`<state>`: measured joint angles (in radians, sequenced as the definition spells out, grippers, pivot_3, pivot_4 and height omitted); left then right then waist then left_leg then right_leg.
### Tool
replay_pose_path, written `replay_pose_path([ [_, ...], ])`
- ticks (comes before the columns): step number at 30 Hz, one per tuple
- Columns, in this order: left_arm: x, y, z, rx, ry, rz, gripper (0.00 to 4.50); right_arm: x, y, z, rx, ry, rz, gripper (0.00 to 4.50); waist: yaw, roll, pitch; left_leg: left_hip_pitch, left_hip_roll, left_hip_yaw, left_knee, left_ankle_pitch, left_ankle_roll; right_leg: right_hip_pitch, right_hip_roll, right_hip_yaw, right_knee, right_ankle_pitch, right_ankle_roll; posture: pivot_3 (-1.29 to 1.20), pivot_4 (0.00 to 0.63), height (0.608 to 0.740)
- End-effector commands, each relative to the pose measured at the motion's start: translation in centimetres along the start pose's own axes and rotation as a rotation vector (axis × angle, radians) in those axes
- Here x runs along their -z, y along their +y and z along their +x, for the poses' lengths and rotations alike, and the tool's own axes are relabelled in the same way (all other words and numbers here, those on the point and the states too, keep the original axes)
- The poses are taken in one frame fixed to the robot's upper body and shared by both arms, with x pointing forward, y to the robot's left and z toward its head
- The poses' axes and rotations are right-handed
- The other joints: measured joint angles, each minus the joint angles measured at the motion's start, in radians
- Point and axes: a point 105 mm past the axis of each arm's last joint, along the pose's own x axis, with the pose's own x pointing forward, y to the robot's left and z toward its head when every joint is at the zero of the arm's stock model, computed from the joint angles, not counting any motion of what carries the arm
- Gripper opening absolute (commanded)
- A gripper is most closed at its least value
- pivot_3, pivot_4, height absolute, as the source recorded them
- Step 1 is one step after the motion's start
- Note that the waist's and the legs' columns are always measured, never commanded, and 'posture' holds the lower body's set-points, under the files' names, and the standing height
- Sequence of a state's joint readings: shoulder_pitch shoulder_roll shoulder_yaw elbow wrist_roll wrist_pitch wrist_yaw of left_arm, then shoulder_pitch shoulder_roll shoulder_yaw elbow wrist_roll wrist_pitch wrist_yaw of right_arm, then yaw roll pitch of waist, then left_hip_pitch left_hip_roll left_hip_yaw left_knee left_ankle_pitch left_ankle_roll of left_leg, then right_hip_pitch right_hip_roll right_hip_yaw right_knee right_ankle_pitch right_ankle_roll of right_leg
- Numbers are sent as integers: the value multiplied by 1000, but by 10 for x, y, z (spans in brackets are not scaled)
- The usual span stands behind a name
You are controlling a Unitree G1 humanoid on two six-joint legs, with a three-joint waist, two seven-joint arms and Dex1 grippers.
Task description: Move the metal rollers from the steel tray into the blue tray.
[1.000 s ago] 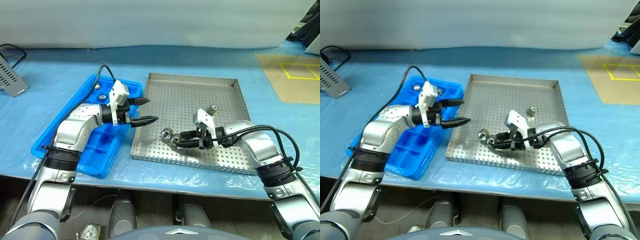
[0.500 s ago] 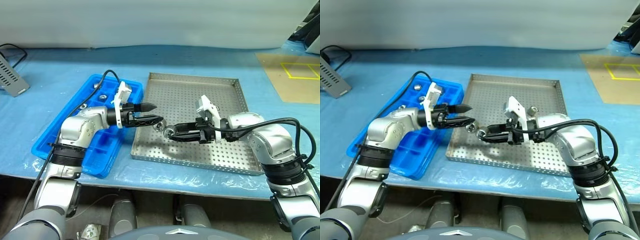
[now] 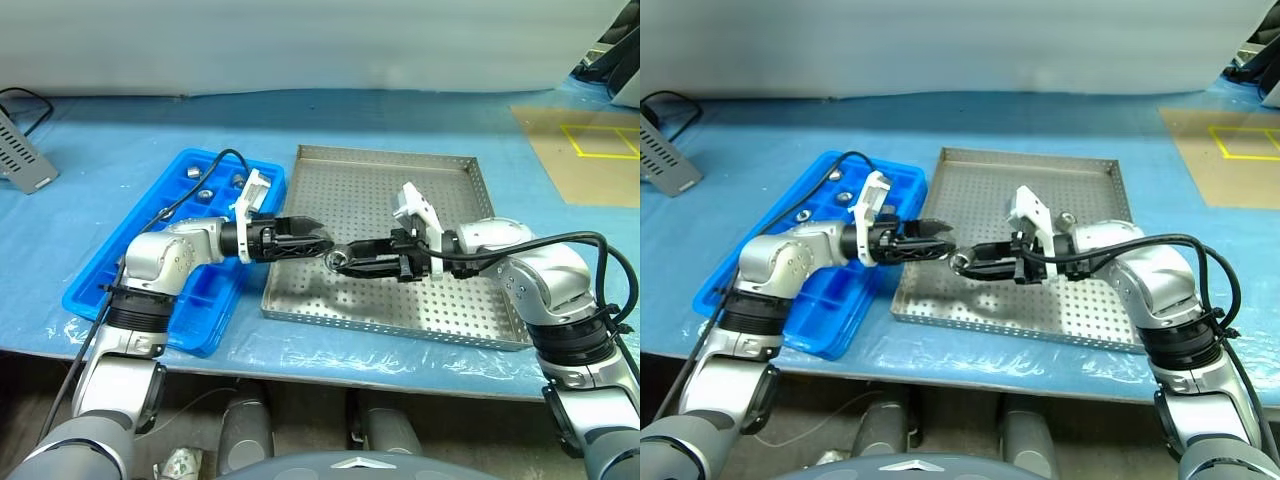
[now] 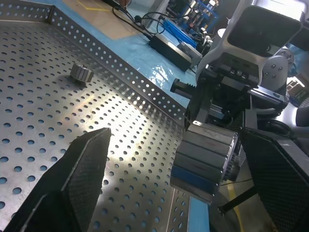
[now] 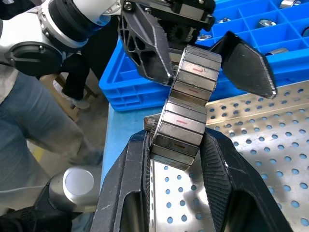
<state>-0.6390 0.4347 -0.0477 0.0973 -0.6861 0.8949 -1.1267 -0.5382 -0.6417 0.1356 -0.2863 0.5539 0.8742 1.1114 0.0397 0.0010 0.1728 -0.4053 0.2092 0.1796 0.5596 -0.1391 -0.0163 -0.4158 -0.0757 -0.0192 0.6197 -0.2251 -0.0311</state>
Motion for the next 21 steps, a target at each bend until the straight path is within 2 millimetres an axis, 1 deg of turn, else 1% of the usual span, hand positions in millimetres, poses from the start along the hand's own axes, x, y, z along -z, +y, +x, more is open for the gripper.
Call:
replay_pose_path([
  [1, -10, -7, -1, 20, -19, 31, 4480, -6, 0, 1, -12, -23, -47, 1089, 0, 0, 0, 0, 0, 0, 0, 0, 0, 0, 0, 0, 0, 0, 0, -231, 150, 740],
  [6, -9, 1, 8, -15, -23, 20, 4480, -3, -3, 3, -6, -24, -51, 1089, 0, 0, 0, 0, 0, 0, 0, 0, 0, 0, 0, 0, 0, 0, 0, -230, 150, 740],
  [9, -2, 2, 13, -31, 14, 57, 4480, -2, -4, 4, -1, -22, -54, 1089, 0, 0, 0, 0, 0, 0, 0, 0, 0, 0, 0, 0, 0, 0, 0, -230, 150, 740],
  [10, -1, -1, 14, -9, 15, 50, 4480, -2, -5, 3, 2, -22, -55, 1089, 0, 0, 0, 0, 0, 0, 0, 0, 0, 0, 0, 0, 0, 0, 0, -230, 150, 740],
  [11, 1, -3, 15, 1, 19, 42, 4101, -2, -5, 3, 5, -23, -56, 1089, 0, 0, 0, 0, 0, 0, 0, 0, 0, 0, 0, 0, 0, 0, 0, -230, 150, 740],
  [12, 2, -3, 15, 1, 26, 41, 3940, -3, -6, 3, 7, -23, -57, 1089, 0, 0, 0, 0, 0, 0, 0, 0, 0, 0, 0, 0, 0, 0, 0, -232, 150, 740],
  [14, 2, -1, 15, -11, 32, 41, 3282, -4, -6, 3, 11, -24, -57, 1089, 0, 0, 0, 0, 0, 0, 0, 0, 0, 0, 0, 0, 0, 0, 0, -232, 150, 740],
  [17, -3, 2, 14, -29, 23, 42, 3282, -4, -7, 3, 15, -22, -58, 1089, 0, 0, 0, 0, 0, 0, 0, 0, 0, 0, 0, 0, 0, 0, 0, -230, 150, 740],
  [21, -7, 1, 12, -22, -2, 25, 3282, -4, -7, 4, 16, -20, -58, 1089, 0, 0, 0, 0, 0, 0, 0, 0, 0, 0, 0, 0, 0, 0, 0, -230, 150, 740],
])
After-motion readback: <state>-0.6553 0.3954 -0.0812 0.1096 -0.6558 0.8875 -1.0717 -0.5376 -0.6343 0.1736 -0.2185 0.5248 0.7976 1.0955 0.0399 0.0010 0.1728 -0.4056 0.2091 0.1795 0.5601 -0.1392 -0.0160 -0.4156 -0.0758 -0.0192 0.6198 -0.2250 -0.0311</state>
